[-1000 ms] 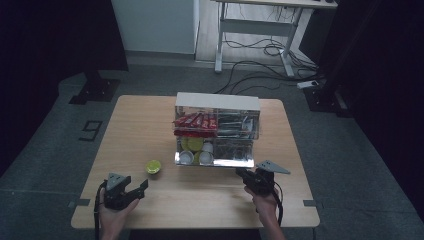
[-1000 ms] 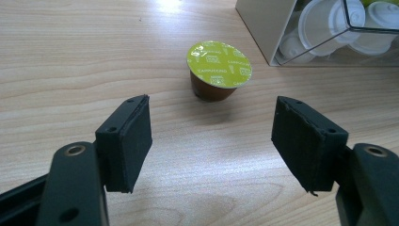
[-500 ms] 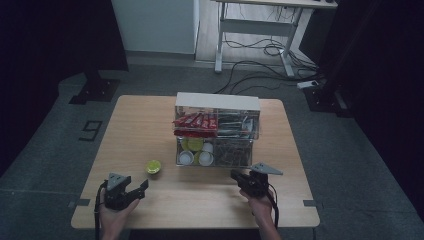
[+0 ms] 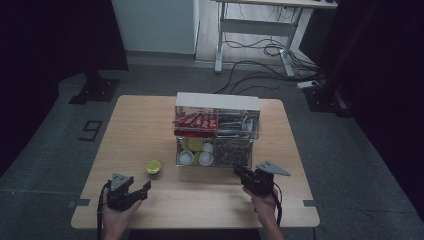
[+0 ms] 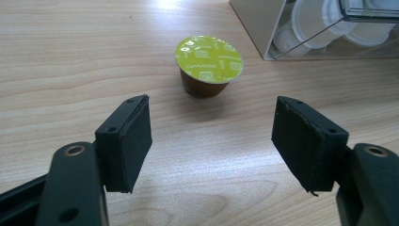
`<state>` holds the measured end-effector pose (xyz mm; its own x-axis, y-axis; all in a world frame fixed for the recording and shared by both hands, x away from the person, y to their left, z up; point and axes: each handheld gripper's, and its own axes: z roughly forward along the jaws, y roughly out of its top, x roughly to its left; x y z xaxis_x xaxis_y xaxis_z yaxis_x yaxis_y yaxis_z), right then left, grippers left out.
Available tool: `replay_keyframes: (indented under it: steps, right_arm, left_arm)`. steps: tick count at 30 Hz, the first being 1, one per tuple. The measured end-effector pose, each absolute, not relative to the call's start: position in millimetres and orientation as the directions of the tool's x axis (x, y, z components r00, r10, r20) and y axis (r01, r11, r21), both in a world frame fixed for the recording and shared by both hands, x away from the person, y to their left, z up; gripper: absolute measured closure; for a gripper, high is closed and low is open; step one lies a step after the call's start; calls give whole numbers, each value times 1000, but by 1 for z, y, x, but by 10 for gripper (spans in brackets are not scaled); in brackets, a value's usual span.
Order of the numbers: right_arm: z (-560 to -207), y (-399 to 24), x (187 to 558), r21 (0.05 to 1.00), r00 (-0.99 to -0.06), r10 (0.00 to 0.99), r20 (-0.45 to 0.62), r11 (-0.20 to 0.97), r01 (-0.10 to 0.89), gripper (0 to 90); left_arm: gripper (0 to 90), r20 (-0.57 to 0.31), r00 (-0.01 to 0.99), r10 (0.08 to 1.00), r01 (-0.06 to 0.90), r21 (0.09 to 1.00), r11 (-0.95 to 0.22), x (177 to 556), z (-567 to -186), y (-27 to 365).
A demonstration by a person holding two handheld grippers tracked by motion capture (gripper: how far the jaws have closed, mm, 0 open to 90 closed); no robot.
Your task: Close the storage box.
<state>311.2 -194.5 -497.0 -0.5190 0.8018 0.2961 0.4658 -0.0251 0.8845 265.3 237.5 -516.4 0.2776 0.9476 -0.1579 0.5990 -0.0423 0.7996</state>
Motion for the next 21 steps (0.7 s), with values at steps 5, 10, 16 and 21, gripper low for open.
replay_keyframes:
  steps: [5, 10, 16, 21]
  right_arm:
    - [-492, -204, 310, 895, -521, 803, 289, -35, 444, 622]
    - [-491, -217, 305, 908, -512, 819, 260, -27, 418, 548]
    - [-502, -237, 293, 906, -500, 828, 254, -23, 422, 491]
    - [-521, -252, 285, 884, -475, 844, 248, 4, 468, 473]
  left_arm:
    - [293, -159, 285, 945, 596, 802, -45, 264, -514, 235]
    - [292, -161, 297, 941, 596, 801, -50, 264, -514, 233]
    - [291, -163, 308, 937, 601, 797, -59, 265, -514, 232]
    - [289, -162, 331, 930, 604, 793, -77, 265, -514, 228]
